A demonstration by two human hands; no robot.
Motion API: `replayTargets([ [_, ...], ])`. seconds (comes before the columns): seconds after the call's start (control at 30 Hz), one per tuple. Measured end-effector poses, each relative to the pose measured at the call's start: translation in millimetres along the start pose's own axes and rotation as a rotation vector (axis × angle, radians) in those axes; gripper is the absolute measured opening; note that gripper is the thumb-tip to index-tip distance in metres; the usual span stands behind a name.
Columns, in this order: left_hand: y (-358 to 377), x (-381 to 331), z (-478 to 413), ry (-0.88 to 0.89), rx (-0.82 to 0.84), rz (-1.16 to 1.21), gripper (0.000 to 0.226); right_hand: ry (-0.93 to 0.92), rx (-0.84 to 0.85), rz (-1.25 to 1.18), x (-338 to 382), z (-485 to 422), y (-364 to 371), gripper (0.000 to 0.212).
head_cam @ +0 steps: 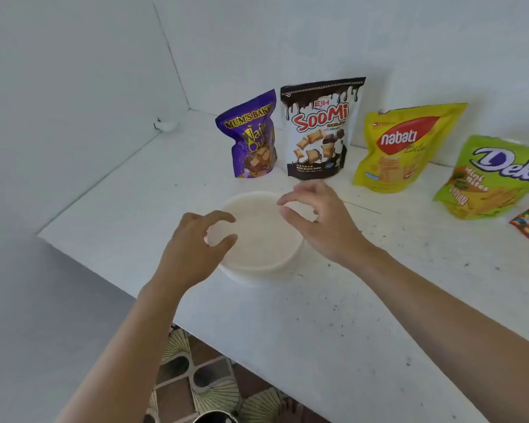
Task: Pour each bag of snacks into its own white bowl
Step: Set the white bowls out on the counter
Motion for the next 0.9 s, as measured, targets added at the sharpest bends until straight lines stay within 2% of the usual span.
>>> replayTargets([
  [0.07, 1.2, 3.1, -2.5, -0.058, 0.033, -0.013, 0.027, 0.137, 0.083, -0.068, -0.4, -2.7, 5.0, 0.021],
  [0.2, -1.2, 11.3, -4.5, -0.096, 0.032, 0.033, 0.032, 0.184, 0.193, 0.063, -4.2, -3.5, 14.1, 0.034],
  [0.33, -7.4, 15.0, -7.4, -0.089, 0.012, 0.110, 0.038, 0.260, 0.148, -0.040, -9.9, -6.3, 12.3, 0.043],
  [0.47, -11.8, 12.7, -12.5, -0.085, -0.014, 0.151, 0.035, 0.290, 0.029, -0.110, -8.7, -6.5, 11.6, 0.033],
  [0.7, -36.5, -6.1, -18.3, 0.013, -0.023, 0.225, 0.038, 0.210, -0.051, -0.088, 11.9, -15.7, -4.3, 0.030],
  [0.9, -45.5, -63.3, -33.9, 0.144, -0.037, 0.385, 0.046, 0.152, -0.206, -0.118, 21.2, -24.3, -52.3, 0.036],
])
Point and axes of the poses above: each hand's wrist, its own z-axis away from the middle knuckle, its own y-axis out of the palm, x = y × z, the point moved 2 cm from there along -z, towards the middle knuckle, and after that the axes turned 12 degrees about z, right-handed, at the moved point
